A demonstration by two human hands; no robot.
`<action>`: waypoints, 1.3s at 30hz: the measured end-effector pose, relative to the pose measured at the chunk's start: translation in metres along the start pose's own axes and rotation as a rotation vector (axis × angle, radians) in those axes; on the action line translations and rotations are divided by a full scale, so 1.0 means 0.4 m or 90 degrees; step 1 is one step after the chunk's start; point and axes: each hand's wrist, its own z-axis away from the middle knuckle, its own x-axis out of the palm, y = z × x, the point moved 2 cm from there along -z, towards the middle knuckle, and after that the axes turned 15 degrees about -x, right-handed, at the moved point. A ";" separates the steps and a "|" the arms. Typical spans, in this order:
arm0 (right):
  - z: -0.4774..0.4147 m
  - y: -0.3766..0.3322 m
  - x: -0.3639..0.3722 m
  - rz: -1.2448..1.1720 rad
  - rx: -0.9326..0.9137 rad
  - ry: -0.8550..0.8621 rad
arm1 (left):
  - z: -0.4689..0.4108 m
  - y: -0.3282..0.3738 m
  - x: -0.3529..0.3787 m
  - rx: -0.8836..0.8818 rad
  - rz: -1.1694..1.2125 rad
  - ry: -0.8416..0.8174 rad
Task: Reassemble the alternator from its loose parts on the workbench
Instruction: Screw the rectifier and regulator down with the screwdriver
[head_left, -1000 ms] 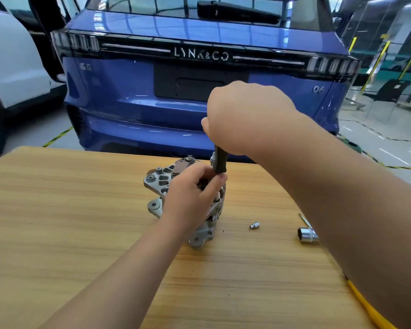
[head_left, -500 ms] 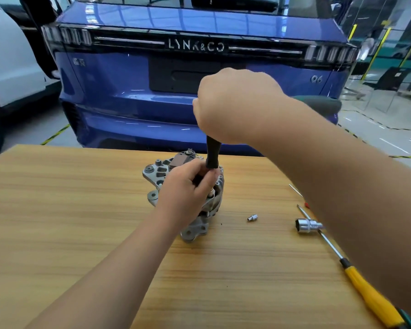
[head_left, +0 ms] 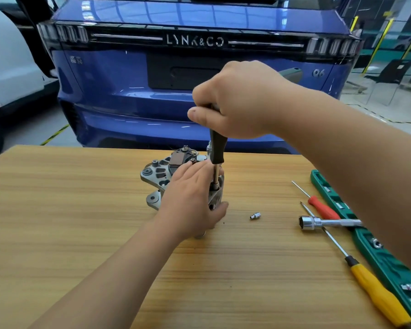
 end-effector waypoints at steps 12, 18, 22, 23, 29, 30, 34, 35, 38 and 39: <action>0.009 0.030 0.026 -0.049 0.199 -0.008 | 0.009 0.006 0.022 -0.126 0.010 0.081; -0.004 0.009 0.018 -0.001 0.393 -0.016 | 0.010 0.010 0.031 -0.139 0.027 0.126; -0.017 -0.024 0.002 -0.007 0.427 -0.049 | 0.012 0.010 0.032 -0.138 0.031 0.131; -0.019 -0.026 0.002 -0.007 0.417 -0.048 | 0.012 0.008 0.031 -0.137 0.030 0.127; 0.016 -0.008 0.002 -0.020 -0.006 0.076 | 0.015 -0.007 0.015 -0.111 0.056 0.098; 0.024 -0.006 -0.001 -0.043 -0.047 0.083 | 0.015 -0.013 0.011 -0.102 0.059 0.093; 0.018 -0.005 0.007 -0.042 0.043 0.075 | 0.015 -0.033 0.002 -0.088 0.065 0.067; 0.014 -0.002 0.012 -0.021 0.104 0.059 | 0.014 -0.031 0.003 -0.089 0.068 0.072; -0.002 -0.015 0.018 0.019 0.211 0.039 | 0.015 -0.023 0.004 -0.096 0.088 0.086; -0.007 -0.020 0.016 0.027 0.235 0.036 | 0.015 -0.022 0.004 -0.099 0.093 0.089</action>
